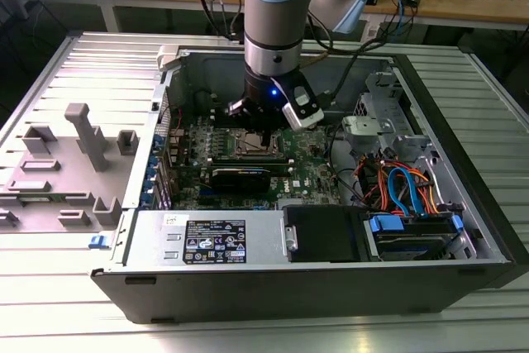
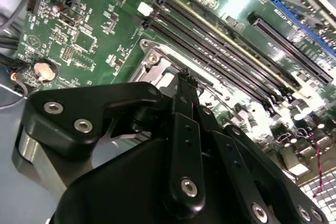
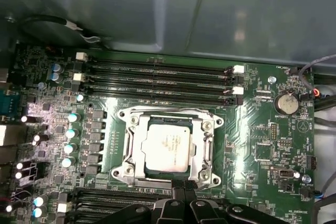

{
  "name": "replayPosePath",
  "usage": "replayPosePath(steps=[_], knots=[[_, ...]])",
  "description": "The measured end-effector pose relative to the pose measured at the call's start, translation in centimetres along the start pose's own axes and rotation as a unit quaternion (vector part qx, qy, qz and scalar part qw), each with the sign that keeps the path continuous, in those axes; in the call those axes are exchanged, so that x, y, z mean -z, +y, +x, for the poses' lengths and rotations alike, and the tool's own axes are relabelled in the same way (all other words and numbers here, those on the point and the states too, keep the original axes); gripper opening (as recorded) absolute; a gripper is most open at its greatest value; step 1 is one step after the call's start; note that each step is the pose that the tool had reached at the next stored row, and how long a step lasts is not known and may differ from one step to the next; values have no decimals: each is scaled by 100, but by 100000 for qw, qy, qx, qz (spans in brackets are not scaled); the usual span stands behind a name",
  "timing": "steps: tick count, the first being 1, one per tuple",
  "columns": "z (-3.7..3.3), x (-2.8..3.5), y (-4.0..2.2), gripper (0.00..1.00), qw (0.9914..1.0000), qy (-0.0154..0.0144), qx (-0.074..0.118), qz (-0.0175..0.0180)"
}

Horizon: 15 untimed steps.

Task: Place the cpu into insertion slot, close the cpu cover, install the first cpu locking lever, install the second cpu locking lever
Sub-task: 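Install the second cpu locking lever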

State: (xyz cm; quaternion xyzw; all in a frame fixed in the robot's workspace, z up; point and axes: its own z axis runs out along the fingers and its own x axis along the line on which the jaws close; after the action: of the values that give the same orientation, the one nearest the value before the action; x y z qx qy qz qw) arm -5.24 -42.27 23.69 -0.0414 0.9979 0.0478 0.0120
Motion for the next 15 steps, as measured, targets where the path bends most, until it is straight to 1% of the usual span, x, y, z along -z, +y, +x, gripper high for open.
replayPosePath(steps=[1,3,4,5,6,8,11,13,14,15], knots=[[6,2,-25,11,99999,436,-53,-196],[13,7,-64,11,99995,907,-103,-376],[25,9,-93,11,99994,1032,-114,-433],[48,9,-121,11,99994,1035,-129,-456],[78,6,-128,11,99994,1036,-118,-455],[152,-8,-131,11,99994,1037,-118,-457],[213,-36,-140,11,99993,1043,-117,-461],[258,-51,-147,11,99992,1029,-116,-686],[294,-61,-149,11,99991,1013,-122,-860],[321,-69,-152,11,99990,1003,-124,-954]])
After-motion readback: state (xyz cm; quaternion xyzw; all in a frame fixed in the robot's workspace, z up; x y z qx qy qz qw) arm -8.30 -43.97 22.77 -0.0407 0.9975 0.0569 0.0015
